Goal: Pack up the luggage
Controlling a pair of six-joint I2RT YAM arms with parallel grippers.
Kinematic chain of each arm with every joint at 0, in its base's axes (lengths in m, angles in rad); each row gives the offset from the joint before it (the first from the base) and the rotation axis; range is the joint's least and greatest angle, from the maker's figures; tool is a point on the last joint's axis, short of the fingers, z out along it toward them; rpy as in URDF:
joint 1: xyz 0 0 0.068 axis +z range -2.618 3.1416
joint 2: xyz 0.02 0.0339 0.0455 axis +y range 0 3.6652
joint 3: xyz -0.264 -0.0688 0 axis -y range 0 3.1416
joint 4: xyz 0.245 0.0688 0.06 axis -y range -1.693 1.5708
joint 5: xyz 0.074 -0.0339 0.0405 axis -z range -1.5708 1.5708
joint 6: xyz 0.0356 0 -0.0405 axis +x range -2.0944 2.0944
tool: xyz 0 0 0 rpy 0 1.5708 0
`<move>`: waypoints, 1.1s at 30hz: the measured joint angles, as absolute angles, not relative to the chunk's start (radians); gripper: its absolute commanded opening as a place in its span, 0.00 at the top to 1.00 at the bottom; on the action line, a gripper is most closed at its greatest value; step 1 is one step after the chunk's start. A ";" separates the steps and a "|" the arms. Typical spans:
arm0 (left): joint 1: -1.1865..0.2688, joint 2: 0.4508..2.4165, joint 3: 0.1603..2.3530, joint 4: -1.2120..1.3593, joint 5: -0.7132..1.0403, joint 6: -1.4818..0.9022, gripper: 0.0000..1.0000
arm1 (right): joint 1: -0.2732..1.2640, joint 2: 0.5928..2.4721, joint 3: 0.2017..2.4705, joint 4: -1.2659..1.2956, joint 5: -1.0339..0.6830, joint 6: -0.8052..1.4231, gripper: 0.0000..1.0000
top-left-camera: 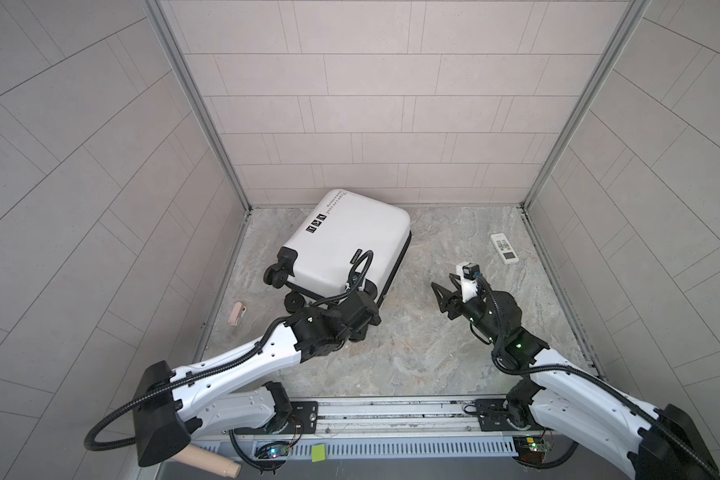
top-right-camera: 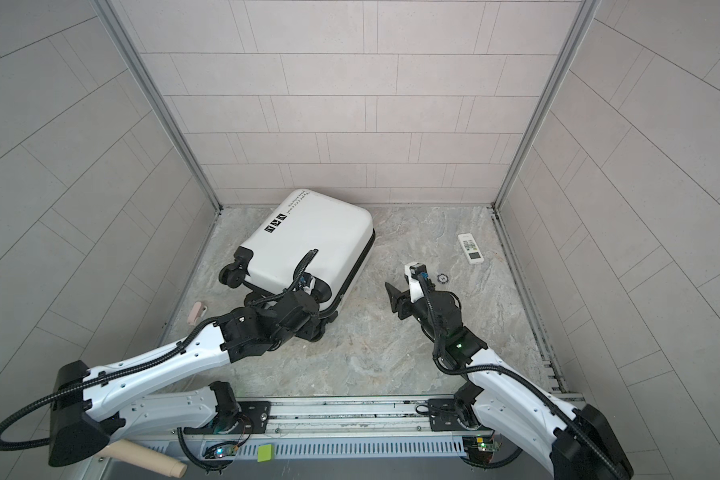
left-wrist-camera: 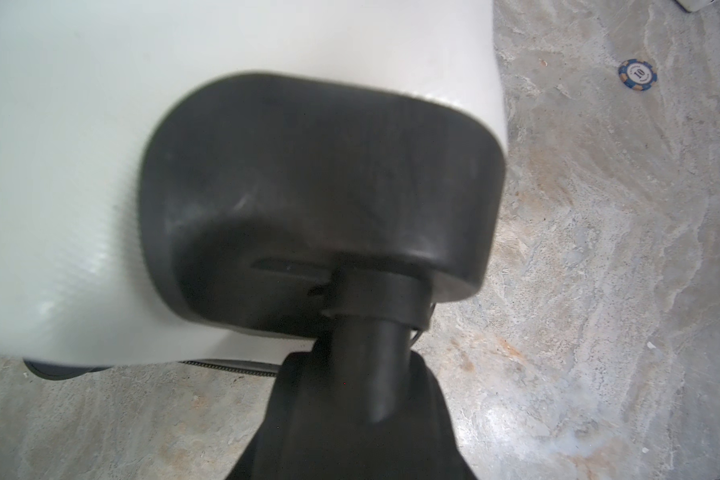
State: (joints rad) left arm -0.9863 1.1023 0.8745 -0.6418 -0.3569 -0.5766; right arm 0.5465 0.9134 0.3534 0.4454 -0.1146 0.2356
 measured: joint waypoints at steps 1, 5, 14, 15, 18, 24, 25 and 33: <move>-0.986 1.102 0.875 -0.642 -0.356 -0.578 1.00 | 0.554 0.962 0.357 0.467 -0.145 0.232 0.37; -0.986 1.097 0.871 -0.638 -0.354 -0.585 1.00 | 0.612 1.173 0.406 0.525 -0.242 0.205 0.38; -0.984 1.046 0.833 -0.627 -0.341 -0.604 1.00 | 0.679 1.501 0.501 0.710 -0.373 0.199 0.45; -0.984 1.041 0.830 -0.626 -0.340 -0.606 1.00 | 0.679 1.515 0.504 0.719 -0.379 0.200 0.45; -0.984 1.030 0.822 -0.626 -0.339 -0.614 1.00 | 0.681 1.542 0.510 0.751 -0.394 0.202 0.46; -0.984 1.031 0.820 -0.622 -0.334 -0.628 1.00 | 0.690 1.574 0.537 0.782 -0.423 0.203 0.48; -0.984 1.032 0.820 -0.622 -0.333 -0.629 1.00 | 0.694 1.584 0.545 0.790 -0.427 0.203 0.49; -0.984 1.037 0.819 -0.618 -0.332 -0.636 1.00 | 0.700 1.631 0.563 0.827 -0.450 0.215 0.51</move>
State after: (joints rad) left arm -0.9836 1.0367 0.8192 -0.6178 -0.3317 -0.6361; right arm 0.7002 1.6310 0.5632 0.8272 -0.4503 0.2153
